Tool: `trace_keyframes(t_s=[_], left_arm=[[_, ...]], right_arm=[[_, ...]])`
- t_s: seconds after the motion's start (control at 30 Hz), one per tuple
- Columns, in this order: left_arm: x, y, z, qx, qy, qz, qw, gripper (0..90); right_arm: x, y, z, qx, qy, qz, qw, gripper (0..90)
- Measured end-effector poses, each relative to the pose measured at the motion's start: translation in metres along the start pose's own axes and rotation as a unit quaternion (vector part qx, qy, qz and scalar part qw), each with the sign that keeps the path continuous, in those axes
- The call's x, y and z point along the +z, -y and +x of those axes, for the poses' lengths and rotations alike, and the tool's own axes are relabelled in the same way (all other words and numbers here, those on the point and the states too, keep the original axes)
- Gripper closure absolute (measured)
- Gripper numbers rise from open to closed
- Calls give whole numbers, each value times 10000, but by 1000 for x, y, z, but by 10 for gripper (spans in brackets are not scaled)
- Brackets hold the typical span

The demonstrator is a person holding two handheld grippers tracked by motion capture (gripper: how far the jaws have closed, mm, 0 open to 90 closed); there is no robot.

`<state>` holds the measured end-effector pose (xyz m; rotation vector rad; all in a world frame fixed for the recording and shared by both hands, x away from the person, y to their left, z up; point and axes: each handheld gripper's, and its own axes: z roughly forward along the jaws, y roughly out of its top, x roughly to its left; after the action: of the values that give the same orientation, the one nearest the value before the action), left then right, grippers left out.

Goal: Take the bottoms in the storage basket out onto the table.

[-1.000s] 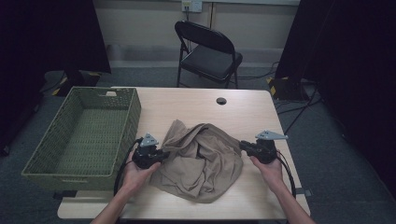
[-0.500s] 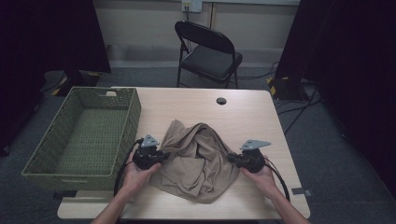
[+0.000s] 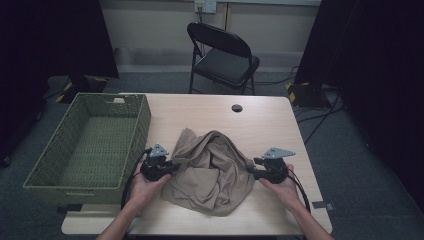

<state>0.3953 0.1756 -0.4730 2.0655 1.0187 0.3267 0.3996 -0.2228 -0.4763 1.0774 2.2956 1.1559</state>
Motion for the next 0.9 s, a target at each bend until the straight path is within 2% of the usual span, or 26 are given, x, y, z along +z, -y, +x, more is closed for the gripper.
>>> trace_keyframes(t_s=[0.03, 0.1, 0.17, 0.23, 0.33, 0.4, 0.47, 0.5, 0.53, 0.57, 0.6, 0.63, 0.8, 0.9], left_arm=[[0, 0, 0, 21, -11, 25, 10000, 755], [1, 0, 1, -9, 8, 27, 10000, 753], [0, 0, 1, -12, 12, -25, 10000, 753], [-1, 0, 1, -3, 35, -67, 10000, 750], [-2, -1, 2, -75, 85, -149, 9998, 742], [-3, -2, 2, -63, 97, -208, 9997, 741], [-4, -3, 2, -50, 130, -254, 9996, 741], [-5, -3, 2, -58, 140, -279, 9995, 745], [-5, -4, 2, -46, 151, -298, 9994, 747], [-6, -4, 2, -76, 160, -331, 9993, 749], [-7, -5, 2, -74, 167, -353, 9992, 750], [-8, -5, 2, -97, 172, -402, 9990, 751], [-16, -5, 3, -136, 238, -537, 9982, 755], [-15, -5, 2, -114, 273, -528, 9982, 755]], right_arm=[[0, 0, -3, 14, 52, -23, 10000, 410], [2, -2, -6, -24, -41, -58, 10000, 382], [6, -3, -4, -54, -138, -78, 9999, 350], [12, -3, 3, -249, -214, 43, 9995, 322], [25, -1, 8, -360, -81, 269, 9990, 310], [32, 0, 3, -252, 151, 275, 9992, 378], [32, -1, -3, -137, 167, 244, 9995, 528], [30, -2, -3, -154, 201, 236, 9994, 599], [26, -4, -4, -133, 216, 122, 9996, 656], [23, -6, -6, -12, 161, 12, 9999, 669], [19, -9, -8, 68, 110, -79, 9999, 719], [15, -10, -9, 74, 149, -144, 9998, 748], [3, -9, -16, 210, 52, -188, 9996, 743], [0, -4, -15, 236, -42, -147, 9996, 673]])
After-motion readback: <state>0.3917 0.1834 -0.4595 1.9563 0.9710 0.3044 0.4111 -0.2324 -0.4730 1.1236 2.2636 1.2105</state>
